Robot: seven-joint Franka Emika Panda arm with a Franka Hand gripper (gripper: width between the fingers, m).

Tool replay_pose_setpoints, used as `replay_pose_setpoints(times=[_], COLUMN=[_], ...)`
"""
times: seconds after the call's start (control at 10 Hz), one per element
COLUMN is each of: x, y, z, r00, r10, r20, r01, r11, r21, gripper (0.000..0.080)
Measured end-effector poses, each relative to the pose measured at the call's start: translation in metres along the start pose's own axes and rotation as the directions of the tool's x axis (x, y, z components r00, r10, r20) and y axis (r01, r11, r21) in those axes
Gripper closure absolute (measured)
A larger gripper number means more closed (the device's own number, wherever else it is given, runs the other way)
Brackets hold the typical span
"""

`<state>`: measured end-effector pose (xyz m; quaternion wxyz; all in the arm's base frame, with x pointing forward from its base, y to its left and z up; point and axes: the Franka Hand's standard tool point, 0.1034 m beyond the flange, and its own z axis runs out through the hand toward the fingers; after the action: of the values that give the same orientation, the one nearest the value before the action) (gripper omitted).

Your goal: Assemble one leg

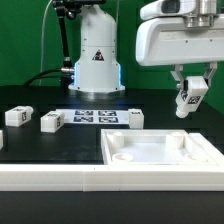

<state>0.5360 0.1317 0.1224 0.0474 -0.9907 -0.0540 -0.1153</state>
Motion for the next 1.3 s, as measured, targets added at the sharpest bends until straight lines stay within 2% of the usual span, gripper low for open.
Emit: replay_pose_setpoints(times=[0.2, 0.3, 0.5, 0.6, 0.7, 0.9, 1.1, 1.2, 1.3], x=[0.013, 0.017, 0.012, 0.014, 0.015, 0.045, 0.076, 0.086, 0.084], y=[-0.007, -0.006, -0.007, -0.004, 0.006, 0.015, 0.023, 0.026, 0.025], z=[-0.002, -0.004, 0.000, 0.001, 0.009, 0.007, 0.010, 0.014, 0.015], r00=[0.996, 0.983, 0.965, 0.959, 0.955, 0.947, 0.944, 0.940, 0.941], r10=[0.030, 0.024, 0.021, -0.001, -0.023, -0.049, -0.050, -0.062, -0.063], r20=[-0.081, -0.183, -0.262, -0.285, -0.295, -0.319, -0.325, -0.335, -0.332], r01=[-0.029, -0.021, -0.017, 0.004, 0.023, 0.047, 0.047, 0.057, 0.058], r11=[1.000, 1.000, 1.000, 1.000, 1.000, 0.999, 0.999, 0.998, 0.998], r21=[0.011, 0.015, 0.018, 0.011, -0.003, -0.016, -0.019, -0.024, -0.023], gripper=[0.0507, 0.0507, 0.0507, 0.0507, 0.0506, 0.0506, 0.0506, 0.0506, 0.0506])
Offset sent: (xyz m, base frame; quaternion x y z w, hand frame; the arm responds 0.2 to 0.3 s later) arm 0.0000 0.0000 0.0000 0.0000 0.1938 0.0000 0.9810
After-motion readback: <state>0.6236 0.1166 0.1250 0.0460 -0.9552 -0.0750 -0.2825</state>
